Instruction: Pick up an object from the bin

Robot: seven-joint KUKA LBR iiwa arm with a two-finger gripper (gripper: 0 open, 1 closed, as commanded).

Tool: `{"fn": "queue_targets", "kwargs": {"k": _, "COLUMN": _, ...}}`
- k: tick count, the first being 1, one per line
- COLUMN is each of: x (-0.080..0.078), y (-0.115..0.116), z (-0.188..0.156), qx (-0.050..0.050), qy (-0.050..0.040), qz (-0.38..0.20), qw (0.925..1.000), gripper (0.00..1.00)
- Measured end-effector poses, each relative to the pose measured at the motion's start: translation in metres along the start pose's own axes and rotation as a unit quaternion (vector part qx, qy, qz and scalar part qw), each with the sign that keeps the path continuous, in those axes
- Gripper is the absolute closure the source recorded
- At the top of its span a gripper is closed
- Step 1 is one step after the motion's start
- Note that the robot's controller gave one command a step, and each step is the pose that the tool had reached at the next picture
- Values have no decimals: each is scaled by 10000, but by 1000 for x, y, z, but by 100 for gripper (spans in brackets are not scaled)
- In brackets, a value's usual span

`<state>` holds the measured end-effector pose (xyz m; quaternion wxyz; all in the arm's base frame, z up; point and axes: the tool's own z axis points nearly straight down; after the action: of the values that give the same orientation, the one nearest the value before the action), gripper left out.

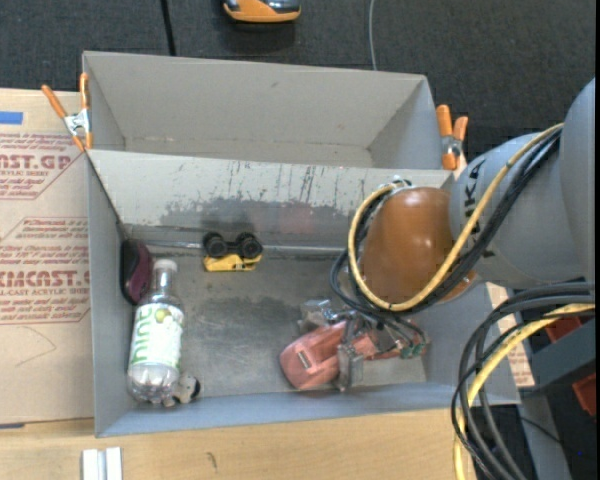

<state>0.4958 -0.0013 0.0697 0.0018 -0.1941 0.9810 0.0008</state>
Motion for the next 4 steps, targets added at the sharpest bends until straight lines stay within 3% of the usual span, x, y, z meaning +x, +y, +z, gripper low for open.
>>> {"fn": "queue_targets", "kwargs": {"k": 4, "x": 0, "y": 0, "z": 0, "qx": -2, "qy": -1, "qz": -1, "qw": 10000, "gripper": 100}}
